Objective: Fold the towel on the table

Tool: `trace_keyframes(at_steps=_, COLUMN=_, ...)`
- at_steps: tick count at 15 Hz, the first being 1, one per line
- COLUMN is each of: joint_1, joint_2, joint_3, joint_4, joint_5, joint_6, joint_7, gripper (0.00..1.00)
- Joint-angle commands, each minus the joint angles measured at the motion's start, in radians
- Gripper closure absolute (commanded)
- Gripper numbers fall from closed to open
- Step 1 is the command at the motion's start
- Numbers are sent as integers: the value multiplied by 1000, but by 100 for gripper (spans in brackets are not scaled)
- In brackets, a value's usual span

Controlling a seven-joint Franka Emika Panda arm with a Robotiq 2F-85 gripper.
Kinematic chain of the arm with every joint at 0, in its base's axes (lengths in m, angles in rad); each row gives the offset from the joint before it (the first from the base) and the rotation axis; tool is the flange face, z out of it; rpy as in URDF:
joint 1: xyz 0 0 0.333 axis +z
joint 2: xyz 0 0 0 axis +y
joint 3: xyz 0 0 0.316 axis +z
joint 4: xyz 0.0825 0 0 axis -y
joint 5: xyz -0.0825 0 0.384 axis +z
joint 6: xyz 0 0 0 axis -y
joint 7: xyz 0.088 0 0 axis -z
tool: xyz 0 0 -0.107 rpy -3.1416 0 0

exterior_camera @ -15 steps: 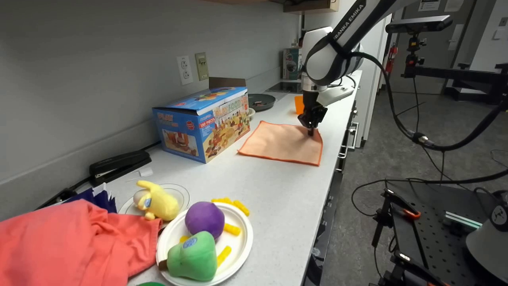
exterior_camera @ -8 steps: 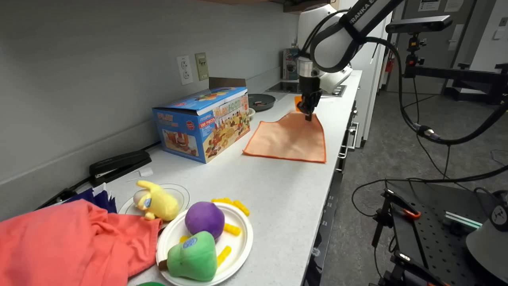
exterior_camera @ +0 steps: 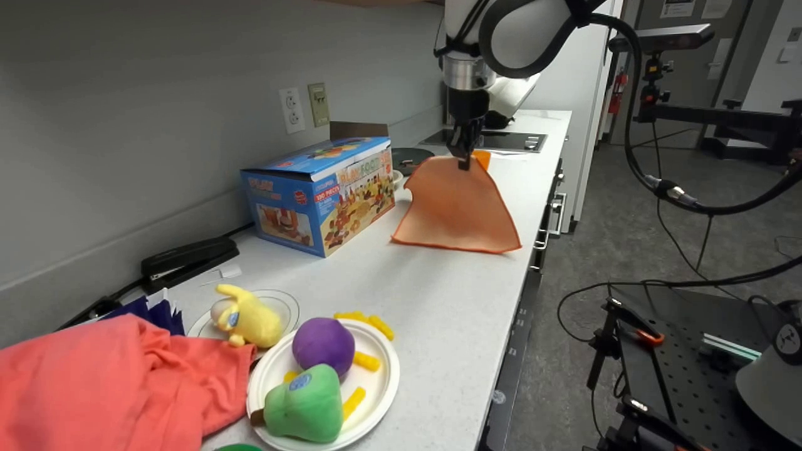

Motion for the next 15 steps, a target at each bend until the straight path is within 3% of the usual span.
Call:
trace_keyframes(at_steps=1, joint_1=10, joint_2=67, joint_3=9, joint_4=50, joint_5=117, joint_6=-14, joint_7=-9, gripper=99)
trace_keyframes(at_steps=9, joint_1=15, joint_2=193, joint_3=14, joint_4=143, joint_5=307, joint_6=19, joint_7=40, gripper=99)
trace_keyframes(at_steps=15, joint_1=50, joint_2=258, joint_3=21, joint_4=220, joint_5=264, joint_6=49, joint_7=132, gripper=99)
